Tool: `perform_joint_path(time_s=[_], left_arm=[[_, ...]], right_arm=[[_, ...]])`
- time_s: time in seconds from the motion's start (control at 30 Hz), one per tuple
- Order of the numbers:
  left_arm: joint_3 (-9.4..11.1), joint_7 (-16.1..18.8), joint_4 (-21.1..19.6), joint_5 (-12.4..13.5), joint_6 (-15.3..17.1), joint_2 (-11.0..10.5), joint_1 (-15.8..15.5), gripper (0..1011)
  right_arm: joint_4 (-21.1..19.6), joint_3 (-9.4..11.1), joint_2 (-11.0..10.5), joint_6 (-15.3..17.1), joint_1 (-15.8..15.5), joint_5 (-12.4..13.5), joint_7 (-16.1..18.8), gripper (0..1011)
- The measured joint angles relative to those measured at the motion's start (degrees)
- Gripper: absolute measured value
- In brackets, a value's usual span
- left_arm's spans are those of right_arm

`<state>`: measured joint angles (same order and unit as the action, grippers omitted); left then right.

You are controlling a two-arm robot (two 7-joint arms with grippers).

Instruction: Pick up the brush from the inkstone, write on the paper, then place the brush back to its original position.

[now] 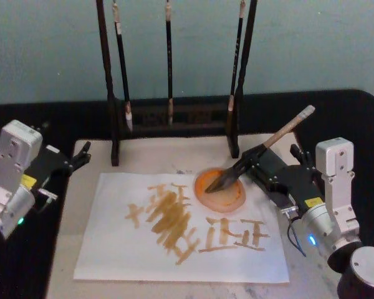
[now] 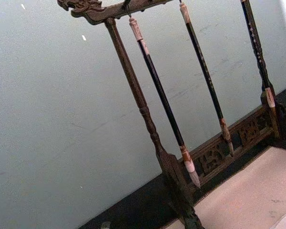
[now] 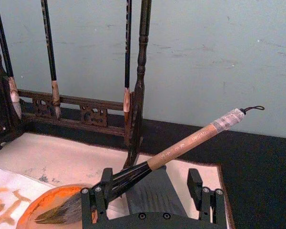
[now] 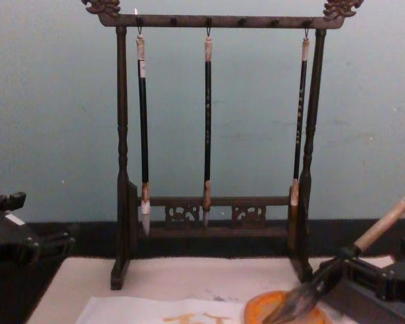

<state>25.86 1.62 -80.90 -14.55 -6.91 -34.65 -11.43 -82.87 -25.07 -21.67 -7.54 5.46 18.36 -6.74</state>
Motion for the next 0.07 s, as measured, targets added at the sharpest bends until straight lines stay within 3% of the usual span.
perform_joint_path(time_s=[0.07], left_arm=[[0.00,0.00,0.00,0.00,0.00,0.00,0.00,1010]], right_arm=[[0.00,0.00,0.00,0.00,0.00,0.00,0.00,1000]])
